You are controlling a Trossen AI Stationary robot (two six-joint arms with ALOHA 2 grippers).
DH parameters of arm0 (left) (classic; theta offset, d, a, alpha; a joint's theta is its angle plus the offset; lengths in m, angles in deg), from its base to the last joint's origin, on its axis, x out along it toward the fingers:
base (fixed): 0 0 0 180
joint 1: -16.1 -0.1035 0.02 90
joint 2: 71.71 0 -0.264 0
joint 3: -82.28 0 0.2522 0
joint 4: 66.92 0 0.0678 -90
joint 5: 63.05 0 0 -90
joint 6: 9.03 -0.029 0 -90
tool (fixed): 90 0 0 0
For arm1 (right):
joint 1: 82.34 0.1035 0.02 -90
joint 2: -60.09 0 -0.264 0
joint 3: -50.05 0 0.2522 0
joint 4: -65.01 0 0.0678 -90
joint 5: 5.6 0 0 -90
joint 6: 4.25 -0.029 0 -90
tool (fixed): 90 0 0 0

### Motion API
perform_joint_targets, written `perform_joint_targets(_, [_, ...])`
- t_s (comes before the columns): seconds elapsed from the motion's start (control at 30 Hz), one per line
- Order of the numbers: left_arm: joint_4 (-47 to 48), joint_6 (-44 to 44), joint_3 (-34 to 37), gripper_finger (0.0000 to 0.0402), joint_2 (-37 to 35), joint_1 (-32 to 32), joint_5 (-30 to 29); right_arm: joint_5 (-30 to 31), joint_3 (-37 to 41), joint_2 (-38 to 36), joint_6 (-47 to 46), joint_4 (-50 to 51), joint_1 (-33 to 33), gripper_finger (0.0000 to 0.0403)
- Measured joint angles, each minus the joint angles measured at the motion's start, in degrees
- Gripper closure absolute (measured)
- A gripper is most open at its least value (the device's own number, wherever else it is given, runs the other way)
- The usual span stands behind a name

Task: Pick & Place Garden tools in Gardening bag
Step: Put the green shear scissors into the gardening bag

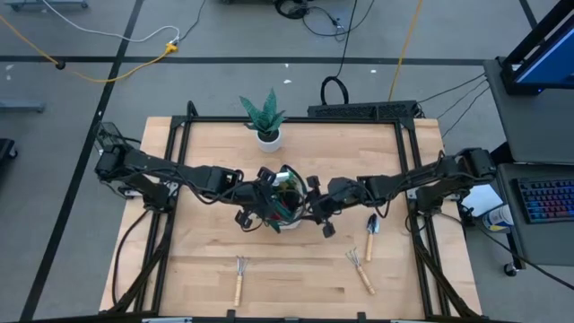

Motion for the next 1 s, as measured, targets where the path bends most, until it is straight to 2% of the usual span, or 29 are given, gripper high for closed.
perform_joint_targets(0.13, [-1.09, -0.28, 0.0, 0.0344, 0.0, 0.0, 0.0, -0.41, 0.0, 0.95, -0.02, 0.87, -1.27, 0.0245])
perform_joint_targets(0.3, [-1.39, -0.52, 0.0, 0.0355, 0.0, 0.0, -0.03, -2.28, 0.04, 1.52, 0.38, 1.72, -1.64, 0.0251])
perform_joint_targets(0.43, [-2.86, -1.06, 0.0, 0.0354, 0.0, 0.13, -0.3, -3.53, 0.02, 1.62, 0.68, 3.4, -1.57, 0.0286])
perform_joint_targets(0.67, [-4.49, -2.28, 0.0, 0.0351, 0.02, 0.26, 0.92, -6.36, 0.02, 1.55, 0.64, 3.01, -1.67, 0.039])
perform_joint_targets(0.87, [-5.46, -2.33, 0.07, 0.0351, 0.02, 0.28, 1.24, -6.51, 0.02, 1.55, 0.66, 3.11, -1.65, 0.0396])
perform_joint_targets(1.0, [-7.66, -2.08, 0.11, 0.0346, 0.33, 0.25, 4.02, -7.33, 0.04, 1.51, 1.42, 3.53, -1.56, 0.0398])
